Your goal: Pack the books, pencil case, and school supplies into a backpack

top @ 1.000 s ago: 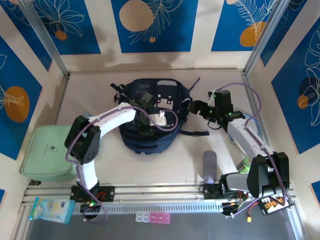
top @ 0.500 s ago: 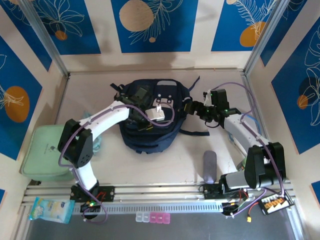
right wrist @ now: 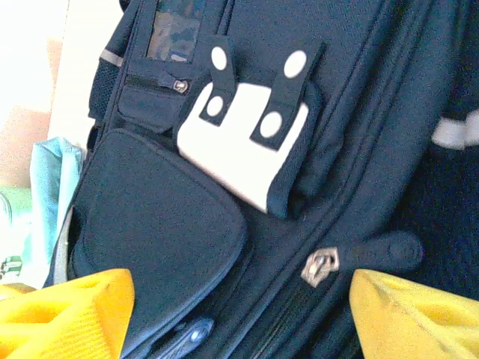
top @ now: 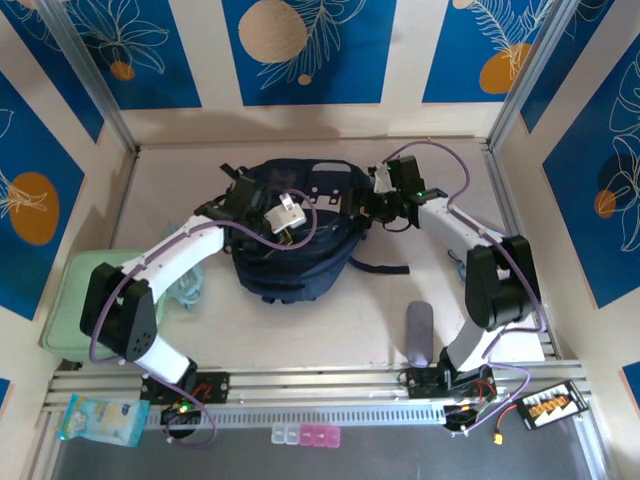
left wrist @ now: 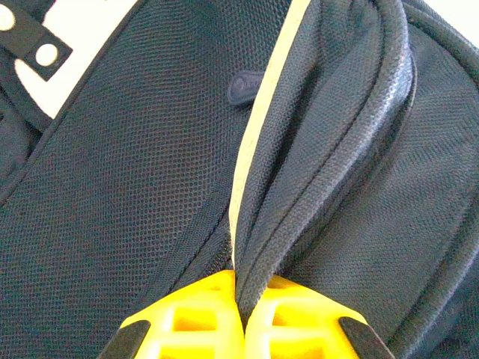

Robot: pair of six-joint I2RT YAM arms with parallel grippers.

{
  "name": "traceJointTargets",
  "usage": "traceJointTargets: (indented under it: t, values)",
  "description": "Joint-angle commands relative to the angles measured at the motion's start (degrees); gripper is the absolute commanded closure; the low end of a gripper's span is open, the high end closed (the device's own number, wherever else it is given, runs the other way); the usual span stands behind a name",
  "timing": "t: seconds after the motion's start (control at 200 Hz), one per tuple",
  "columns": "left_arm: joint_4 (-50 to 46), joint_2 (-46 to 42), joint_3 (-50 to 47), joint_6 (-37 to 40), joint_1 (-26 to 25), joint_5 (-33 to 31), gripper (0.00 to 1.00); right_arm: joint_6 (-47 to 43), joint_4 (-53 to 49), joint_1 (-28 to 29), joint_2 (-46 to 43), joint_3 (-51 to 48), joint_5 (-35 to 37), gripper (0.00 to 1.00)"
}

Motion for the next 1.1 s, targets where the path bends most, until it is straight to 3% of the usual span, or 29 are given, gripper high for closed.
traceJointTargets:
  t: [0.0,0.245,0.445,0.79,0.98,1.095]
  values:
    - [5.2,-2.8,-0.8,-3.0,1.0,4.0,1.0,-1.8,-0.2,-0.4,4.0,4.5,-2.8,0.25]
    - [6.3,-3.7,-2.0,-3.3,1.9,2.2,1.0,-5.1,-4.8,-2.3,13.9,10.6,-1.2,0.25]
    - [6.2,-2.7,-1.9,-3.0,1.9,1.6,1.0,-8.6,-4.0,-2.2,9.7,3.8,-7.1,0.3]
    - [5.2,-1.3,-1.2,-2.4,1.9,1.3,1.0,-12.3,-4.8,-2.9,5.5,-1.2,-10.8,0.58]
    - [4.8,-1.1,-1.1,-2.3,1.8,1.3,1.0,-14.9,-7.8,-2.8,5.6,-0.2,-8.3,0.74]
    - [4.3,-0.7,-0.8,-2.2,1.9,1.3,1.0,-15.9,-8.5,-2.8,5.3,0.0,-8.0,0.78]
